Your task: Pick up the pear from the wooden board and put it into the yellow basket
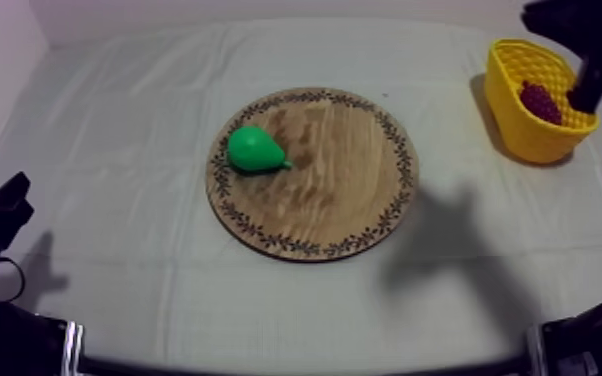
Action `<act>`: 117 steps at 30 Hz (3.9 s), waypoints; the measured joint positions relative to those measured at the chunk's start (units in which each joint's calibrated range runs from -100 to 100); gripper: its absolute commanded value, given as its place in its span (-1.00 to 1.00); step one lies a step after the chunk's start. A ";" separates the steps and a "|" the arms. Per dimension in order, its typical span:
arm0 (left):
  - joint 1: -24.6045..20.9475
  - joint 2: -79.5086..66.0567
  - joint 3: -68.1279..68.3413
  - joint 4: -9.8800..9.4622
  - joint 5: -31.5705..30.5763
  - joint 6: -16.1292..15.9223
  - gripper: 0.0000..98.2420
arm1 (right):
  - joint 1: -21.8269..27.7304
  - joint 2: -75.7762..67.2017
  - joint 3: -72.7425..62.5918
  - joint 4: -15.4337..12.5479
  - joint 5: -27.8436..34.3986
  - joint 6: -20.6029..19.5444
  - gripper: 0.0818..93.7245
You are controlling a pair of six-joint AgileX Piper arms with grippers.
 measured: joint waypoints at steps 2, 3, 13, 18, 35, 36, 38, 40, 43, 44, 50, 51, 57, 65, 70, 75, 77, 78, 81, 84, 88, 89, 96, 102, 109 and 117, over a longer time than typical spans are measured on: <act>0.00 0.00 0.00 0.00 0.00 0.00 -1.00 | -2.04 5.07 -5.37 0.82 2.22 -0.63 -0.99; 0.00 0.00 0.00 0.00 0.00 0.00 -1.00 | -2.82 7.05 -7.54 1.06 3.37 -0.81 -0.99; 0.00 0.00 0.00 0.00 0.00 0.00 -1.00 | -10.90 30.83 -33.07 5.06 13.99 -3.99 -0.99; 0.00 0.00 0.00 0.00 0.00 0.00 -1.00 | -13.52 41.41 -43.73 7.14 19.19 -4.75 -0.99; 0.00 0.00 0.00 0.00 0.00 0.00 -1.00 | -15.95 67.77 -68.25 9.71 38.08 -8.12 -0.99; 0.00 0.00 0.00 0.00 0.00 0.00 -1.00 | -16.09 68.54 -68.66 9.71 39.20 -8.35 -0.99; 0.00 0.00 0.00 0.00 0.00 0.00 -1.00 | -16.46 69.64 -69.14 9.71 40.90 -8.82 -0.99; 0.00 0.00 0.00 0.00 0.00 0.00 -1.00 | -16.73 70.42 -69.30 9.85 41.78 -9.25 -0.99; 0.00 0.00 0.00 0.00 0.00 0.00 -1.00 | -17.03 70.92 -69.33 9.96 42.44 -9.48 -0.99; 0.00 0.00 0.00 0.00 0.00 0.00 -1.00 | -17.07 70.93 -69.42 9.96 42.44 -9.56 -0.99; 0.00 0.00 0.00 0.00 0.00 0.00 -1.00 | -17.64 71.56 -70.05 9.32 42.93 -9.67 -0.85; 0.00 0.00 0.00 0.00 0.00 0.00 -1.00 | -17.68 71.87 -70.11 8.87 42.93 -9.59 -0.75; 0.00 0.00 0.00 0.00 0.00 0.00 -1.00 | -17.90 72.90 -70.39 8.86 43.09 -10.04 0.02; 0.00 0.00 0.00 0.00 0.00 0.00 -1.00 | -18.21 73.50 -70.87 9.34 43.01 -10.09 0.41; 0.00 0.00 0.00 0.00 0.00 0.00 -1.00 | -18.08 74.28 -71.52 9.29 43.12 -8.50 0.47; 0.00 0.00 0.00 0.00 0.00 0.00 -1.00 | -17.93 75.31 -72.95 9.24 43.03 -7.93 0.48; 0.00 0.00 0.00 0.00 0.00 0.00 -1.00 | -17.86 76.04 -73.25 8.90 42.96 -7.49 0.48; 0.00 0.00 0.00 0.00 0.00 0.00 -1.00 | -17.78 76.30 -73.29 8.77 42.96 -7.33 0.48; 0.00 0.00 0.00 0.00 0.00 0.00 -1.00 | -17.37 77.89 -73.66 8.23 42.70 -7.10 0.47; 0.00 0.00 0.00 0.00 0.00 0.00 -1.00 | -16.88 79.82 -73.94 7.75 42.40 -6.74 0.46; 0.00 0.00 0.00 0.00 0.00 0.00 -1.00 | -16.38 82.59 -74.02 7.15 41.53 -6.23 0.45; 0.00 0.00 0.00 0.00 0.00 0.00 -1.00 | -16.29 83.45 -74.02 7.09 41.09 -6.08 0.45; 0.00 0.00 0.00 0.00 0.00 0.00 -1.00 | -16.18 88.88 -74.72 6.21 39.52 -5.50 0.43; 0.00 0.00 0.00 0.00 0.00 0.00 -1.00 | -16.31 93.07 -76.96 6.02 38.85 -5.20 0.41; 0.00 0.00 0.00 0.00 0.00 0.00 -1.00 | -16.13 97.64 -80.35 6.26 37.70 -4.80 0.32; 0.00 0.00 0.00 0.00 0.00 0.00 -1.00 | -16.39 99.68 -80.86 6.20 36.69 -3.78 0.11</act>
